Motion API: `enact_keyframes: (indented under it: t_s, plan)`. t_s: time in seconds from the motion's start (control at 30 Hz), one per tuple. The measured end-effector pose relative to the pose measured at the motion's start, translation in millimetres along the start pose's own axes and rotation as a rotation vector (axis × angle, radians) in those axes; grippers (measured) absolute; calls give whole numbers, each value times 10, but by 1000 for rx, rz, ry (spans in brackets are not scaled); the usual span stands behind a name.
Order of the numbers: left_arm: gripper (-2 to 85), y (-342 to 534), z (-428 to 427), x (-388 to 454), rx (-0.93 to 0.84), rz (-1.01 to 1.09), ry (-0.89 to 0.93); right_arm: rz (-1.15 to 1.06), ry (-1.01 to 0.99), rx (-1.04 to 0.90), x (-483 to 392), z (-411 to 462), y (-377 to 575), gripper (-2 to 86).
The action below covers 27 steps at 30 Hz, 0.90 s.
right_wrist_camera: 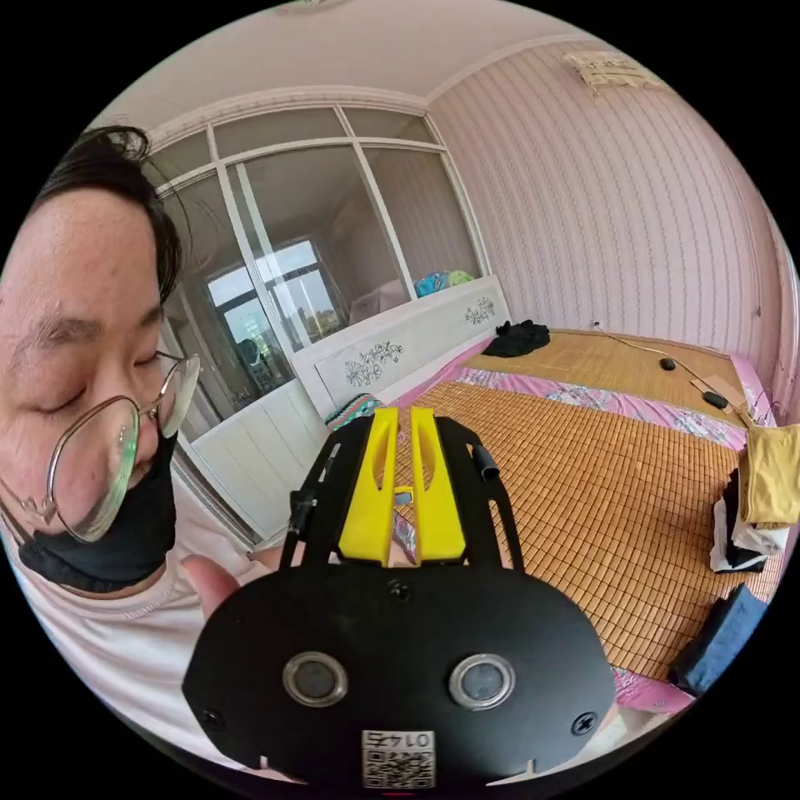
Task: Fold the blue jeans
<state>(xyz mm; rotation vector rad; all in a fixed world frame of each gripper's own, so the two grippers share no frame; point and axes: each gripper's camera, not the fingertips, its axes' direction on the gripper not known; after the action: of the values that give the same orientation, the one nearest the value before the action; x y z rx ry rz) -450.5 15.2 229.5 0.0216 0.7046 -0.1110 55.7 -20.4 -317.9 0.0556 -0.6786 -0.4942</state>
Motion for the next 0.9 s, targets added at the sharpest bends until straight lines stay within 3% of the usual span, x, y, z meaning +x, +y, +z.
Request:
enact_keyframes:
  t_s: [0.17, 0.37, 0.9]
  plan:
    - [108, 189, 997, 1037, -137, 152, 70, 60, 150, 237, 193, -1700, 397, 18]
    - [105, 491, 2043, 1928, -271, 246, 103, 131, 208, 378, 571, -2931, 663, 19]
    - [101, 1254, 4045, 3034, -439, 396, 131, 241, 213, 604, 1130, -4561, 954, 14]
